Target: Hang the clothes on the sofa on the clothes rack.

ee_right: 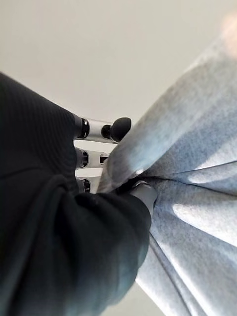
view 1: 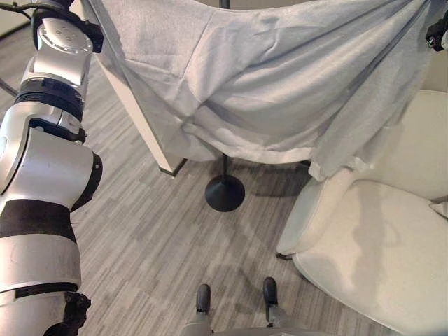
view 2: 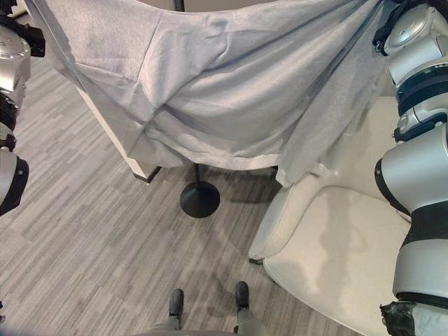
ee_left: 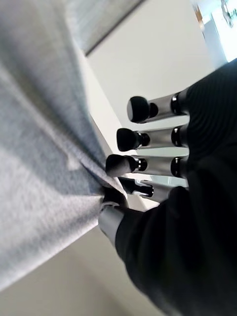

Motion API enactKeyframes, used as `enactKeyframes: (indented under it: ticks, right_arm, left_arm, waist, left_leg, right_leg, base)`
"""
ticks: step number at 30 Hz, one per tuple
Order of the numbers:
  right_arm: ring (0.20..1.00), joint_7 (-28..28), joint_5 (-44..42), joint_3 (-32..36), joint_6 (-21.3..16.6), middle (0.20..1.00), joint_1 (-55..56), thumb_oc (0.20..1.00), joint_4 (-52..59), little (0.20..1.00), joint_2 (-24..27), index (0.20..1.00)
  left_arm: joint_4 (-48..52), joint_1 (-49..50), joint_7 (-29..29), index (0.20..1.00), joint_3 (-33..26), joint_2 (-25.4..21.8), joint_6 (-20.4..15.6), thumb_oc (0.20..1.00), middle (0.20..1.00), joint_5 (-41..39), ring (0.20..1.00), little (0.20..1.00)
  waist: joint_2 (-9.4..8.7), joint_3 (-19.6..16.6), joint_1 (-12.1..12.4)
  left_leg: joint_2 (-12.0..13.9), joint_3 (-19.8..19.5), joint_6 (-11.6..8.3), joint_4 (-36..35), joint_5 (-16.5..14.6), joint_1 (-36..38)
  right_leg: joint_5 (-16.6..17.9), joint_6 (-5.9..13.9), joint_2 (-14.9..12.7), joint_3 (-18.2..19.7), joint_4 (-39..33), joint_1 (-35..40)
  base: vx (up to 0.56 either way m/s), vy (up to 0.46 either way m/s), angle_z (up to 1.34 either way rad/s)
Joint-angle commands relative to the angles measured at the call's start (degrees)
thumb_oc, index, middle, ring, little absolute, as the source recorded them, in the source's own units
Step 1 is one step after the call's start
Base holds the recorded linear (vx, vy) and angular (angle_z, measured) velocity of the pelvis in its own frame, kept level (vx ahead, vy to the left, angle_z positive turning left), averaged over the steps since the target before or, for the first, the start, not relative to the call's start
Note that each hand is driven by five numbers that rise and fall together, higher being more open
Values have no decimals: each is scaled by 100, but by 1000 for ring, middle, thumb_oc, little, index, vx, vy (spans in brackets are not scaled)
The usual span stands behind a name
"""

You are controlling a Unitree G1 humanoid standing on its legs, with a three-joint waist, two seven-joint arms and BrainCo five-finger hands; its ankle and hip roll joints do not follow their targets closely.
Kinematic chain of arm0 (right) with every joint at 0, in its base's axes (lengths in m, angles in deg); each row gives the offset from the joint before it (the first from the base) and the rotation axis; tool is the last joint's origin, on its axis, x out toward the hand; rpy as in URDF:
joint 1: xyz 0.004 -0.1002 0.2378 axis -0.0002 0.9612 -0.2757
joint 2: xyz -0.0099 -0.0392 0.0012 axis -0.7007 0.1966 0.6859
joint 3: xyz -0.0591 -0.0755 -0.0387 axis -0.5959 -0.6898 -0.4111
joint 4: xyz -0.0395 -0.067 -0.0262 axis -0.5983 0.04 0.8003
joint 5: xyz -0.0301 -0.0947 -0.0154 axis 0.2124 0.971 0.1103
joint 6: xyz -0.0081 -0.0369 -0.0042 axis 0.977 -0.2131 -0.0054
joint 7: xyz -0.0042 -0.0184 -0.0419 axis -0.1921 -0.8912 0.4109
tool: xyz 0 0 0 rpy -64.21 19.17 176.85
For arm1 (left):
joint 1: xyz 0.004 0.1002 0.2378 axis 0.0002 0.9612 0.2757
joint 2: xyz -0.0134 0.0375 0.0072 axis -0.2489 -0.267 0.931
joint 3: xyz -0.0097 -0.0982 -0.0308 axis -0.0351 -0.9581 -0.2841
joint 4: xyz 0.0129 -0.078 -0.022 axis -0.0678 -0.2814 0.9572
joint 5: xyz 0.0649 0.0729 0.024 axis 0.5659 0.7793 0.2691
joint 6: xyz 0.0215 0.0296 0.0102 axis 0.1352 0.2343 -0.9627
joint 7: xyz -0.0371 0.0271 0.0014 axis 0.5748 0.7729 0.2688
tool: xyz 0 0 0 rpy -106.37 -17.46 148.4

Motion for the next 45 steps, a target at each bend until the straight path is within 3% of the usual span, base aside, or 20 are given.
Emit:
enactKeyframes:
  ticks: [1,4,8,11,14,16,19,21,23,25,26,27,28,30,32,33,34,35,36,45]
  right_arm:
    - [200,-357,-46,-145,-270,200,-1019,200,-201,200,620,200]
    - [200,-447,-16,-110,-330,200,-1017,200,97,200,882,200]
    - [200,-457,-126,-51,-536,200,-1062,200,825,200,1366,200]
    - [200,-427,-178,-101,-621,200,-1085,200,1044,200,1521,200]
    - [200,-417,-171,-268,-683,200,-1273,200,1217,200,1557,200]
    - [200,-427,-91,-347,-675,200,-1291,200,1206,200,1465,200]
    - [200,-372,-69,-386,-632,200,-1284,200,1252,200,1445,200]
    - [200,-270,-43,-516,-613,200,-1311,200,1302,200,1488,200]
    - [200,-221,-55,-499,-675,200,-1191,200,1328,200,1394,200]
    - [200,-226,-124,-547,-734,200,-1292,200,1296,200,1267,200]
    - [200,-257,-146,-528,-779,200,-1264,200,1334,200,1193,200]
    - [200,-255,-185,-519,-795,200,-1274,200,1412,200,1218,200]
    - [200,-213,-173,-579,-797,200,-1354,200,1611,200,1311,200]
    - [200,-237,-194,-593,-848,200,-1381,200,1716,200,1412,200]
    - [200,-313,-196,-611,-977,200,-1353,200,1820,200,1691,200]
    - [200,-313,-196,-616,-976,200,-1352,200,1824,200,1694,200]
    - [200,-237,-87,-547,-942,200,-1253,200,1996,200,1825,200]
    - [200,-245,-64,-495,-929,200,-1178,200,2045,200,1838,200]
    - [200,-187,40,-496,-925,200,-1046,200,2070,200,1777,200]
    - [200,-115,-62,-67,-952,200,-593,200,2247,200,2047,200]
  left_arm:
    - [219,-618,-188,200,171,-395,-471,200,200,-164,200,200]
    - [581,-525,-248,200,123,-498,-544,200,200,-91,200,200]
    - [1207,-365,-378,200,36,-658,-719,200,200,-34,200,200]
    - [1369,-345,-337,200,-2,-673,-760,200,200,-119,200,200]
    - [1318,-547,-241,200,119,-785,-821,200,200,-272,200,200]
    - [1127,-783,-194,200,332,-1011,-719,200,200,-184,200,200]
    - [1181,-692,-176,200,253,-1084,-739,200,200,-227,200,200]
    - [1274,-565,-163,200,171,-1061,-775,200,200,-242,200,200]
    - [1247,-453,-120,200,134,-941,-773,200,200,-277,200,200]
    - [1237,-547,-95,200,163,-861,-788,200,200,-326,200,200]
    - [1253,-529,-105,200,143,-812,-817,200,200,-357,200,200]
    - [1260,-531,-106,200,115,-802,-816,200,200,-418,200,200]
    - [1336,-586,-96,200,137,-812,-853,200,200,-467,200,200]
    - [1383,-583,-101,200,116,-843,-846,200,200,-437,200,200]
    - [1465,-462,-128,200,17,-902,-842,200,200,-329,200,200]
    - [1472,-451,-131,200,6,-898,-841,200,200,-325,200,200]
    - [1425,-319,-151,200,-110,-926,-779,200,200,-235,200,200]
    - [1453,-261,-161,200,-138,-925,-778,200,200,-219,200,200]
    - [1435,-217,-147,200,-120,-969,-834,200,200,-143,200,200]
    - [1523,377,-125,200,-567,-1306,-746,200,200,-85,200,200]
  waist:
    - [157,270,163]
    - [181,154,152]
    - [227,70,123]
    - [255,91,129]
    - [350,139,106]
    - [371,173,98]
    - [346,176,30]
    - [308,132,-27]
    - [303,101,-16]
    - [97,262,42]
    - [18,373,109]
    - [-61,462,124]
    - [-87,467,200]
    - [-123,460,253]
    - [-23,476,413]
    - [-26,477,422]
    - [84,337,432]
    - [85,339,432]
    - [96,92,400]
    - [86,-114,454]
  left_leg:
    - [-202,-78,47,-2,-757,927]
    - [-312,-76,122,-2,-907,1167]
    - [-445,-73,205,-2,-989,1418]
    - [-455,-85,243,-2,-1051,1561]
    - [-324,-35,212,-2,-1189,1831]
    - [-194,116,158,-2,-1310,2107]
    - [-101,104,126,-2,-1392,2327]
    - [14,14,79,69,-1325,2472]
    - [220,-29,-103,943,-980,2291]
    - [28,-319,-120,2460,-657,1471]
    - [-30,-346,-116,2877,-443,1194]
    - [-63,-314,-69,3006,-482,816]
    - [-115,-169,29,2592,-808,464]
    - [-200,-90,54,2122,-778,314]
    - [-53,-14,-90,1046,-141,-10]
    - [-54,-7,-93,987,-108,24]
    - [1,11,-113,387,-125,336]
    - [3,14,-116,279,-76,422]
    - [-97,61,-100,90,-146,734]
    - [-246,287,-1,-2,-419,1150]
  right_leg:
    - [-278,633,-252,-90,30,865]
    - [-218,677,-376,-37,30,1080]
    - [127,765,-579,34,97,1335]
    - [33,740,-582,112,381,1327]
    - [-242,646,-421,-13,548,1130]
    - [-61,637,-166,-614,138,742]
    - [-98,585,2,-741,99,575]
    - [-231,453,157,-532,78,763]
    - [-365,262,360,-483,75,1055]
    - [-404,77,344,-513,33,1266]
    - [-458,-10,343,-495,30,1367]
    - [-523,-38,325,-503,30,1452]
    - [-645,3,337,-438,30,1609]
    - [-663,40,293,-405,30,1628]
    - [-838,60,375,-387,30,1846]
    - [-839,58,372,-382,30,1850]
    - [-948,113,397,-440,30,1936]
    - [-956,113,399,-441,30,1972]
    - [-907,194,193,-491,30,2027]
    - [-871,356,-108,-425,65,2188]
  base:
    - [178,117,-1]
    - [158,106,-1]
    - [155,92,-5]
    - [71,35,1]
    - [152,-25,-15]
    - [194,-94,-21]
    - [215,-121,-21]
    - [210,-161,2]
    - [149,-203,7]
    - [27,-268,17]
    - [13,-225,36]
    - [185,-112,35]
    - [149,-23,30]
    - [193,59,30]
    - [207,88,7]
    - [275,111,7]
    - [205,75,-11]
    - [434,222,-44]
    - [239,146,-45]
    - [151,110,-30]
